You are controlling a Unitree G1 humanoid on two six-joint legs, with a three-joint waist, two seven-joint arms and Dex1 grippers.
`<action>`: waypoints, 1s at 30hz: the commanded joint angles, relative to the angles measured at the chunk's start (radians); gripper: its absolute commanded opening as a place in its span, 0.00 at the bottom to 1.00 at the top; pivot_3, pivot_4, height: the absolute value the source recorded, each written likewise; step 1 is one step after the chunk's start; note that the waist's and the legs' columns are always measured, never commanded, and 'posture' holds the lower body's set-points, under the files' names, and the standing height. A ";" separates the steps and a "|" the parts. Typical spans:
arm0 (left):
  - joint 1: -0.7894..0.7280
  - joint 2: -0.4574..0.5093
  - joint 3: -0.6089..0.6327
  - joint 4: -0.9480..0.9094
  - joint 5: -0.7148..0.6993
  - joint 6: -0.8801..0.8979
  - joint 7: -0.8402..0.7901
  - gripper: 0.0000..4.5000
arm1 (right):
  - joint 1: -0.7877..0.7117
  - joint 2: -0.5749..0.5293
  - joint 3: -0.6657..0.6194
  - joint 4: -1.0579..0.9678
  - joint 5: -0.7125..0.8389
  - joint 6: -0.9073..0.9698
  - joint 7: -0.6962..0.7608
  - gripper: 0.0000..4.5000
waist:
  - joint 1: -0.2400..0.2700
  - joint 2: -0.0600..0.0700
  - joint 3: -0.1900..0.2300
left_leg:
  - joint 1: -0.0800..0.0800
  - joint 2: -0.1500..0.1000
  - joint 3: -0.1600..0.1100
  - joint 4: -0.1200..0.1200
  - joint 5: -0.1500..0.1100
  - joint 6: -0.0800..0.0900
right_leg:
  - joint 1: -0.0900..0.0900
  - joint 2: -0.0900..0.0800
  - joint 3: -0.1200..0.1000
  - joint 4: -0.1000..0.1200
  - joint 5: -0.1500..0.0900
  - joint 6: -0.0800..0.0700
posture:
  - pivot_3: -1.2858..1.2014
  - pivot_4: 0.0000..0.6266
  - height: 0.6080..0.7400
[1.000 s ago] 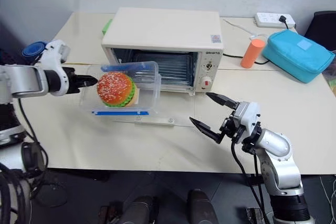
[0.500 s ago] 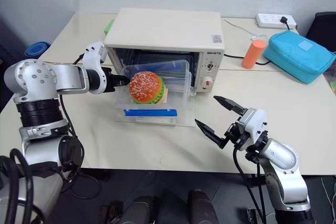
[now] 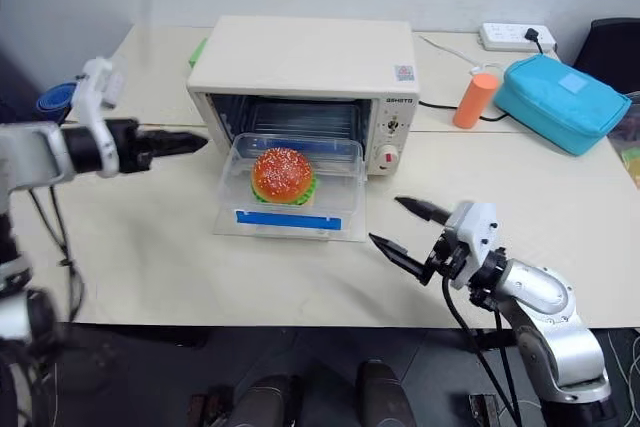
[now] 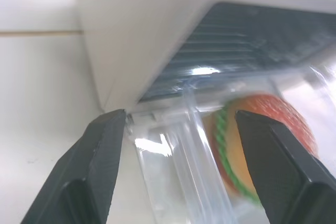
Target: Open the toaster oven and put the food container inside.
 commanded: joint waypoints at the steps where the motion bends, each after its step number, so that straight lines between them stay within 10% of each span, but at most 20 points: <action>1: 0.203 0.101 -0.091 -0.108 0.095 -0.410 -0.345 0.52 | -0.022 -0.025 0.077 -0.053 -0.023 0.052 0.027 0.57 | 0.001 0.000 0.000 | 0.000 0.001 -0.001 0.000 0.000 0.000 | 0.001 0.000 0.000 -0.003 0.000 0.000 | 0.52 0.24 1.00; 9: 0.413 -0.092 -0.140 -0.178 0.145 -0.739 -0.414 0.01 | -0.184 0.022 0.196 0.106 -0.194 0.019 0.001 0.01 | 0.032 0.000 0.000 | -0.002 0.000 -0.002 -0.001 0.000 0.004 | 0.003 -0.002 -0.001 -0.009 0.001 0.001 | 0.52 0.24 1.00; 30: 0.281 -0.504 -0.113 0.062 0.311 -0.935 0.032 0.01 | -0.563 0.259 0.194 0.626 -0.378 -0.159 -0.079 0.01 | 0.019 0.000 0.000 | -0.003 -0.001 0.000 0.005 0.000 0.005 | 0.000 0.000 -0.001 -0.001 0.002 0.002 | 0.52 0.24 1.00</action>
